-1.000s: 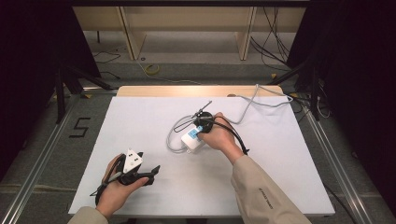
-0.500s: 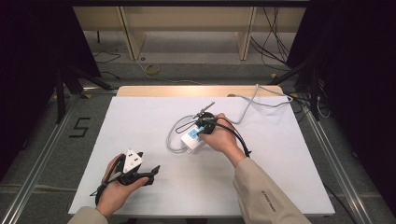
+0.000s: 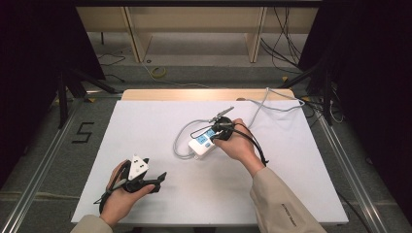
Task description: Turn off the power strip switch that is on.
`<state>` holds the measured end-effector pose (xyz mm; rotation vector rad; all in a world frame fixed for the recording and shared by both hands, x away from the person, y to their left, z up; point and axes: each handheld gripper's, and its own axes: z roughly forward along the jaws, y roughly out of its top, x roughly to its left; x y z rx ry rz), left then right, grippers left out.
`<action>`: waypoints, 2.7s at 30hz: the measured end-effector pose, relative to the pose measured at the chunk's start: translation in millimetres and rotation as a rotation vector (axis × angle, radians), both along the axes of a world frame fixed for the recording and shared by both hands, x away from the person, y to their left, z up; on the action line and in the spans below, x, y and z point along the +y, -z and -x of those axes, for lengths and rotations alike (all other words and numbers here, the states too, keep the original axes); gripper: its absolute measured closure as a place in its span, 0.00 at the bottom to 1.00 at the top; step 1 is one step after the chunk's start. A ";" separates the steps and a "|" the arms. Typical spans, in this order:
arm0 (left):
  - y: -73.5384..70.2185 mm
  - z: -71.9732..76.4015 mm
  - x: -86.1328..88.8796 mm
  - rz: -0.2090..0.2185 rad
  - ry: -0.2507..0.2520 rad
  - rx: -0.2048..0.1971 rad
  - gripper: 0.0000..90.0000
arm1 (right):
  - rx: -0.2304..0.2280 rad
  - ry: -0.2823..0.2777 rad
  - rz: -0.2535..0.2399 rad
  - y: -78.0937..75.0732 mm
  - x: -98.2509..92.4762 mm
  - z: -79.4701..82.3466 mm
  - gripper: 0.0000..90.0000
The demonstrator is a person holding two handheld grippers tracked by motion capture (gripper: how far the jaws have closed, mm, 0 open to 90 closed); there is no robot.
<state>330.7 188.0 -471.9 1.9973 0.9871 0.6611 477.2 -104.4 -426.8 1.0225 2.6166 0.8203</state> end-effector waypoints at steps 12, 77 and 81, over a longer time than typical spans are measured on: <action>0.5 0.0 -0.1 0.000 -0.002 0.003 0.24 | -0.028 0.005 -0.043 -3.8 -20.8 11.6 0.91; 1.2 0.5 -0.5 -0.005 -0.007 0.008 0.24 | -0.177 0.073 -0.251 31.3 -126.6 106.4 0.49; 1.2 0.6 -0.5 -0.003 -0.007 0.007 0.24 | -0.195 0.082 -0.268 34.5 -131.3 115.0 0.48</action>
